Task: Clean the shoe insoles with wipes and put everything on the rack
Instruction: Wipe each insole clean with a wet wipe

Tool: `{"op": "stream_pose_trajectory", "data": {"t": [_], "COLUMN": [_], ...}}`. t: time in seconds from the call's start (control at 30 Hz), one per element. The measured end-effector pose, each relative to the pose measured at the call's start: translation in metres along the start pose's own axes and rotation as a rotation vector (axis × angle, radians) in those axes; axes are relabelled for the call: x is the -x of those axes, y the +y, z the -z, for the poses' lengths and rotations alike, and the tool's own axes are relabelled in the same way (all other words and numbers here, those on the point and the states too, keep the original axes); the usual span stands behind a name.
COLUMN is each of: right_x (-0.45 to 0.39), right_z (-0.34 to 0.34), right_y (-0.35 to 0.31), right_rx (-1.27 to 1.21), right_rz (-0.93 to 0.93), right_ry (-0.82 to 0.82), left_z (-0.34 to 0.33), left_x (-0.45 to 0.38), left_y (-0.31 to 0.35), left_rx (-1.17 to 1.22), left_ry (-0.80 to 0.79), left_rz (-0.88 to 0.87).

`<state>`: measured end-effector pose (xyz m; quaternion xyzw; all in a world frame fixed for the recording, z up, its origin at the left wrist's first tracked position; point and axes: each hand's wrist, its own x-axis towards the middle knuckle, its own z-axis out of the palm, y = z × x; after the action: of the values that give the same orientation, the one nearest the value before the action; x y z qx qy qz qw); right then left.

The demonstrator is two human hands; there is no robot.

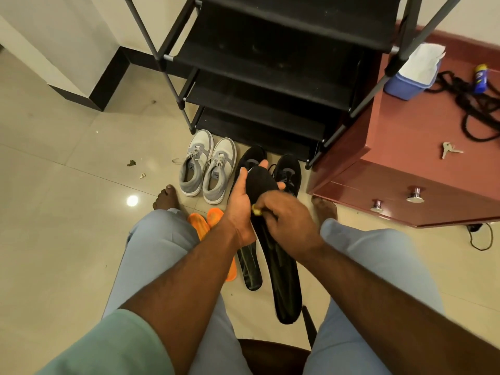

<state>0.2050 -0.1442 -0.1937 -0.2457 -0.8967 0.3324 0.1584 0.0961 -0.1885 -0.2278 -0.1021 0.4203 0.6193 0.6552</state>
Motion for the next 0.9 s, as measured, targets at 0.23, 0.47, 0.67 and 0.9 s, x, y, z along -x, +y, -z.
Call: {"op": "stream_pose_trajectory", "data": {"t": [0.23, 0.47, 0.67, 0.9], "right_x": [-0.044, 0.010, -0.022, -0.003], "right_z": [0.010, -0.009, -0.004, 0.001], "right_y": [0.014, 0.022, -0.007, 0.028], "right_rx": [0.029, 0.041, -0.198, -0.009], "right_rz": [-0.122, -0.206, -0.197, -0.255], "right_ry": [0.092, -0.077, 0.062, -0.054], "left_z": [-0.001, 0.000, 0.000, -0.002], "left_x": [0.008, -0.001, 0.004, 0.006], "left_y": [-0.004, 0.005, 0.001, 0.014], "left_rx": [-0.040, -0.035, 0.073, 0.194], "left_ry": [0.025, 0.109, 0.094, 0.090], "left_rz": [0.023, -0.135, -0.091, -0.140]}}
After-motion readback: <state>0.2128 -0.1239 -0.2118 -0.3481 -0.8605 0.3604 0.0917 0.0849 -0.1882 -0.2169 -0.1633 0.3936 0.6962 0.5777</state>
